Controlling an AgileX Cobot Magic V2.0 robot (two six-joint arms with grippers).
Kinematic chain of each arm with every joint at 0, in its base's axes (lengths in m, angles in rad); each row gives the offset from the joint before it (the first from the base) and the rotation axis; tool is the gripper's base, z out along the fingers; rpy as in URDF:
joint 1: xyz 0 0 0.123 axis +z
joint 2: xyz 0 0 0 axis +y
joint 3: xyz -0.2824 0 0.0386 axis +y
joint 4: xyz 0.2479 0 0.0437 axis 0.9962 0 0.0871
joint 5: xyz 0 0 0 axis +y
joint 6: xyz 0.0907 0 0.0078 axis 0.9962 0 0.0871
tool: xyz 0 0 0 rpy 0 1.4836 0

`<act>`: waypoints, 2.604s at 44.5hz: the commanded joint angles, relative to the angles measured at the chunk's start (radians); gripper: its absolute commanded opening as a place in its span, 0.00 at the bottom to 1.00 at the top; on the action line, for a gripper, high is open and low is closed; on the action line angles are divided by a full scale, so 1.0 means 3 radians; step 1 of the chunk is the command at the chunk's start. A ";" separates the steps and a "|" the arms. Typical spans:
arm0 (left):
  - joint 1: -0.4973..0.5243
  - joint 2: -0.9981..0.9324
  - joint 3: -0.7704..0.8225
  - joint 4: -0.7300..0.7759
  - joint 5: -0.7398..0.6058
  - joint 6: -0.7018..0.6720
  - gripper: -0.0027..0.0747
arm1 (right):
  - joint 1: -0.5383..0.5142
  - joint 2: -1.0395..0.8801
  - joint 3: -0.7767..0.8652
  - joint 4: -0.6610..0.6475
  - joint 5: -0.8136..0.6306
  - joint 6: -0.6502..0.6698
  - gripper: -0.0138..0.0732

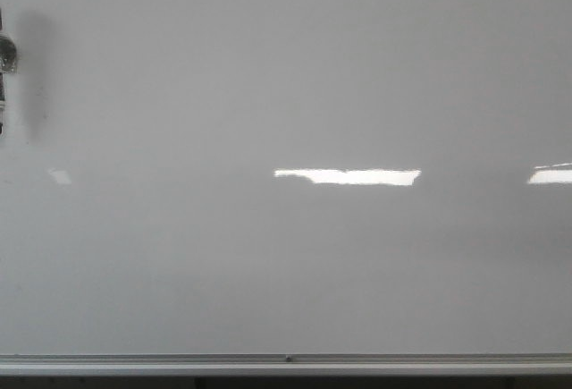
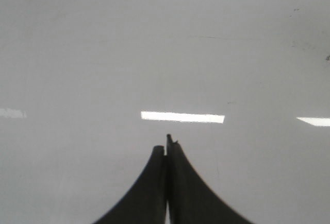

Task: Write number 4 on whiteboard

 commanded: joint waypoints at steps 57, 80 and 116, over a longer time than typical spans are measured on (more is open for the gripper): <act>0.0008 0.1483 -0.2364 -0.0151 0.1394 -0.0005 0.01 | 0.0003 0.1591 -0.2393 0.0042 0.1542 -0.0029 0.08; 0.0008 0.2160 -0.2360 0.0059 0.1589 0.0001 0.30 | 0.0003 0.2226 -0.2222 -0.0116 0.1608 -0.0032 0.33; 0.0008 0.3699 -0.2560 -0.0382 0.0735 -0.0018 0.81 | 0.0003 0.2230 -0.2222 -0.0116 0.1602 -0.0032 0.78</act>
